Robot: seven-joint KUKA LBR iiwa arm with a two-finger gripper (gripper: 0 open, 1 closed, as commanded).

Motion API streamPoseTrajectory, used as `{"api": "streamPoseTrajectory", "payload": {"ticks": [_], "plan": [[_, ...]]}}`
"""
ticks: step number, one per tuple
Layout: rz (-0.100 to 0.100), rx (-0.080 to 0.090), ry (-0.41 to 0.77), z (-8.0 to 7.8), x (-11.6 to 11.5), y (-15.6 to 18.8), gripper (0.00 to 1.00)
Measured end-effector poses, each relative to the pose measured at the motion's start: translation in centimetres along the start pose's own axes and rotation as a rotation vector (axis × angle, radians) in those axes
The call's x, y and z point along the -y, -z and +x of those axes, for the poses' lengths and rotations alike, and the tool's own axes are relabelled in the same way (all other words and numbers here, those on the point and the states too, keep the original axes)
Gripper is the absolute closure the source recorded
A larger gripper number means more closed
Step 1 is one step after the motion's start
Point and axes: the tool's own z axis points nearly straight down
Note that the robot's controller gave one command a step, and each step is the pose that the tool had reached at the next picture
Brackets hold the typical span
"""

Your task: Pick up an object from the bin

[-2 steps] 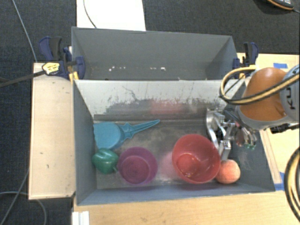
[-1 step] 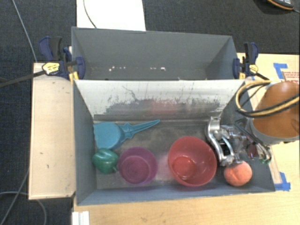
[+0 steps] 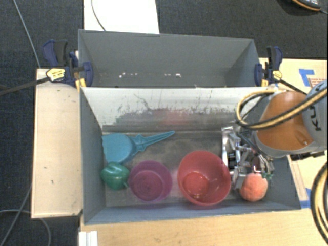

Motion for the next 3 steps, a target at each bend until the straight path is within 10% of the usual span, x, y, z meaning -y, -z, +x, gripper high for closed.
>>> {"api": "streamPoseTrajectory", "payload": {"ticks": [1, 2, 3], "plan": [[-0.003, 0.022, 0.047, 2.2, 2.1, 0.8, 0.00], [0.004, 0.031, -0.038, 0.7, -0.8, 0.1, 0.00], [-0.008, 0.030, 0.013, 2.1, 1.7, -0.4, 1.00]]}}
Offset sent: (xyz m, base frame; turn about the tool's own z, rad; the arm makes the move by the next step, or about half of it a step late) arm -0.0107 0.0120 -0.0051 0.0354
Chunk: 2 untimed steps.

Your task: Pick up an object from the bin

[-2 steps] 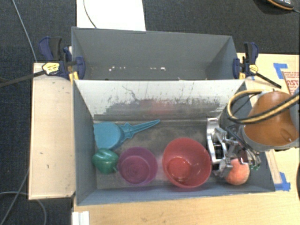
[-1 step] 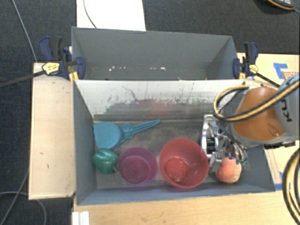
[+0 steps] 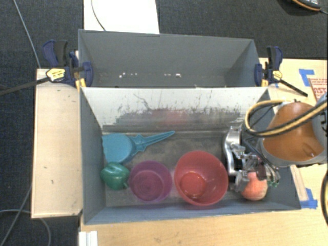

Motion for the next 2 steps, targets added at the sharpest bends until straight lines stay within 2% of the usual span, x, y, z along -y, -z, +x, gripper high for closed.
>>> {"api": "streamPoseTrajectory", "payload": {"ticks": [1, 2], "plan": [[0.000, 0.000, 0.001, 0.0, 0.0, 0.0, 1.00], [-0.001, -0.005, -0.014, -1.1, -0.7, 3.8, 1.00]]}}
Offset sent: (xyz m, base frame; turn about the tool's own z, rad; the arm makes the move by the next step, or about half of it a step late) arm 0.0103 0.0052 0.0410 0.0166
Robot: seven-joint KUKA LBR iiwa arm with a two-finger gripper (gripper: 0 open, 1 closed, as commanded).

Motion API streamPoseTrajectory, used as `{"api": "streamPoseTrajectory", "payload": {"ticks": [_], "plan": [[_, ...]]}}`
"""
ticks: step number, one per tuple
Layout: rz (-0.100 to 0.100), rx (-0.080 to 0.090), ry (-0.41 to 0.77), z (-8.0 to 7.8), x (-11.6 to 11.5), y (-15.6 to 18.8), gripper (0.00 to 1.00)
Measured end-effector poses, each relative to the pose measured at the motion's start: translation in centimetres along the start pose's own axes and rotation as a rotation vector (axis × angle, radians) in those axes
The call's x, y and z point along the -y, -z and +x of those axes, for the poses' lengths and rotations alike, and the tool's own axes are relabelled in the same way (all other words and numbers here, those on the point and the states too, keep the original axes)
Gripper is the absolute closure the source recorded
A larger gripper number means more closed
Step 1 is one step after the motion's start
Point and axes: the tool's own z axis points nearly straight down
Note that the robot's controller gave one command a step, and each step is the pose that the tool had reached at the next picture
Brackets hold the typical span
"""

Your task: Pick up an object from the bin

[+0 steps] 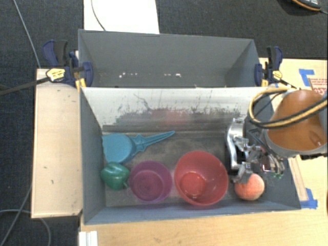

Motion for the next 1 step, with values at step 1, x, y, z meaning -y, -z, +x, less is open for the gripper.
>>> {"api": "streamPoseTrajectory", "payload": {"ticks": [1], "plan": [[-0.001, -0.018, 0.009, -0.44, 0.21, 2.08, 1.00]]}}
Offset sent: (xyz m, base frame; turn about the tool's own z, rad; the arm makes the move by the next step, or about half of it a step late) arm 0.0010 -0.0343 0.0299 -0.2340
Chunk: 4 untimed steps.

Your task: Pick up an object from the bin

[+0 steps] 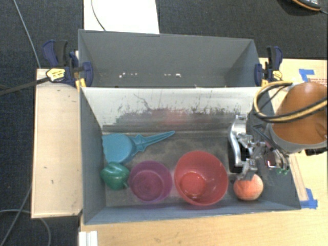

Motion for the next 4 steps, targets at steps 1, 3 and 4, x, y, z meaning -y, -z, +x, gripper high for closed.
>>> {"api": "streamPoseTrajectory", "payload": {"ticks": [1, 3, 4], "plan": [[0.003, 0.008, 0.222, -0.3, 3.3, 1.0, 1.00], [-0.002, -0.002, 0.049, 1.0, 2.4, 1.6, 1.00], [0.001, 0.009, 0.046, 1.0, 0.7, 3.1, 1.00]]}}
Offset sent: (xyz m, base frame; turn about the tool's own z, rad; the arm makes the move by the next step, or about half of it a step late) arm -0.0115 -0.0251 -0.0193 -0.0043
